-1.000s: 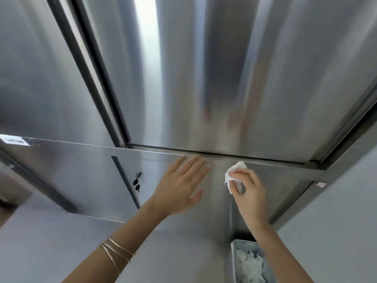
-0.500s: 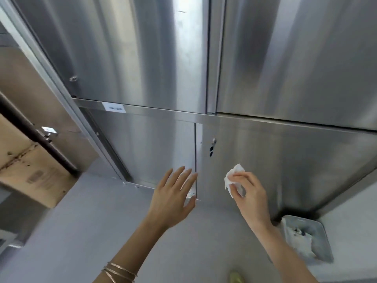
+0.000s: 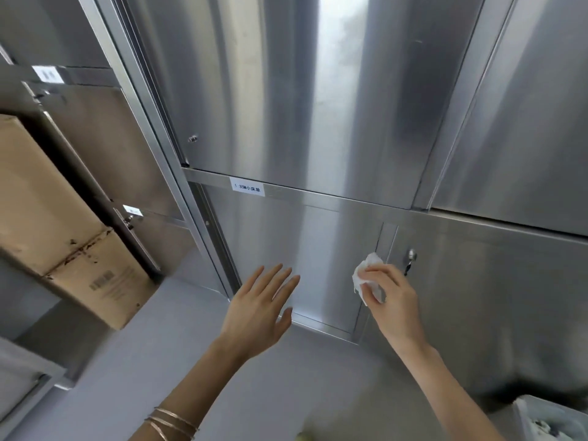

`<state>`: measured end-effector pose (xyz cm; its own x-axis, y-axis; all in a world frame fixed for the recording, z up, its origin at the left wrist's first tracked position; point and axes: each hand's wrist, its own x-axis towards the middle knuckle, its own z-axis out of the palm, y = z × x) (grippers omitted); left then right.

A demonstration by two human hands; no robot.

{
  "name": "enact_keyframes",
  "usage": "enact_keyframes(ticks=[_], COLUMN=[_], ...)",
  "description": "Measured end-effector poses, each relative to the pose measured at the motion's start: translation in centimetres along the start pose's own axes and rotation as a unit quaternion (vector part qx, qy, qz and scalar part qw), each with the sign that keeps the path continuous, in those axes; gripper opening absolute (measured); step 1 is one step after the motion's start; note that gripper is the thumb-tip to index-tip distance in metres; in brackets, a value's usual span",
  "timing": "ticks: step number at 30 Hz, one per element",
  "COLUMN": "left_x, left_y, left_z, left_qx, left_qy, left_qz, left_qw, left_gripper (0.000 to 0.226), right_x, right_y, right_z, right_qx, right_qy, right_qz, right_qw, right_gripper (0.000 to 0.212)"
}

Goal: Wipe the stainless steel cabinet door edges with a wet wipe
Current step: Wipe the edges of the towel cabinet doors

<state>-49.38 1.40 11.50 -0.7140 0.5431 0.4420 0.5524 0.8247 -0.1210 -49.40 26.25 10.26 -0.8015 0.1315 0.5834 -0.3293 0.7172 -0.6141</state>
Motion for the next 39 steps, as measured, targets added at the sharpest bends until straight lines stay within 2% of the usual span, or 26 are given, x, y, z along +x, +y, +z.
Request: enact_keyframes(ticks=[5, 15, 24, 26, 30, 34, 39], left_x=[2.8, 4.7, 4.1, 4.0, 4.4, 5.6, 6.3], left_y=[-7.2, -19.2, -35.2, -39.6, -46.9, -50.9, -52.8], left_z=[1.2, 4.8, 9.0, 9.9, 12.0, 13.6, 16.2], left_qx=[0.012, 0.009, -0.018, -0.026, -0.012, 0.002, 0.026], left_qy=[-0.016, -0.053, -0.024, -0.029, -0.058, -0.066, -0.055], left_qz=[0.007, -0.01, 0.093, 0.117, 0.152, 0.182, 0.188], left_qw=[1.0, 0.999, 0.995, 0.992, 0.987, 0.981, 0.98], left_gripper=[0.053, 0.052, 0.05, 0.053, 0.064, 0.068, 0.073], right_x=[5.3, 11.6, 13.1, 13.5, 14.2, 16.0, 17.2], right_y=[-1.1, -4.7, -9.9, -11.9, -14.7, -16.3, -15.6], right_z=[7.0, 18.7, 31.8, 35.1, 40.7, 44.0, 47.7], right_qx=[0.029, 0.046, 0.032, 0.025, -0.007, -0.045, -0.059], right_qy=[-0.03, -0.051, 0.003, 0.027, 0.015, 0.004, 0.002], right_qz=[0.012, -0.027, 0.013, 0.011, 0.026, 0.039, 0.005], right_qw=[0.999, 0.997, 0.999, 0.999, 1.0, 0.998, 0.998], right_gripper=[0.025, 0.029, 0.019, 0.021, 0.027, 0.024, 0.02])
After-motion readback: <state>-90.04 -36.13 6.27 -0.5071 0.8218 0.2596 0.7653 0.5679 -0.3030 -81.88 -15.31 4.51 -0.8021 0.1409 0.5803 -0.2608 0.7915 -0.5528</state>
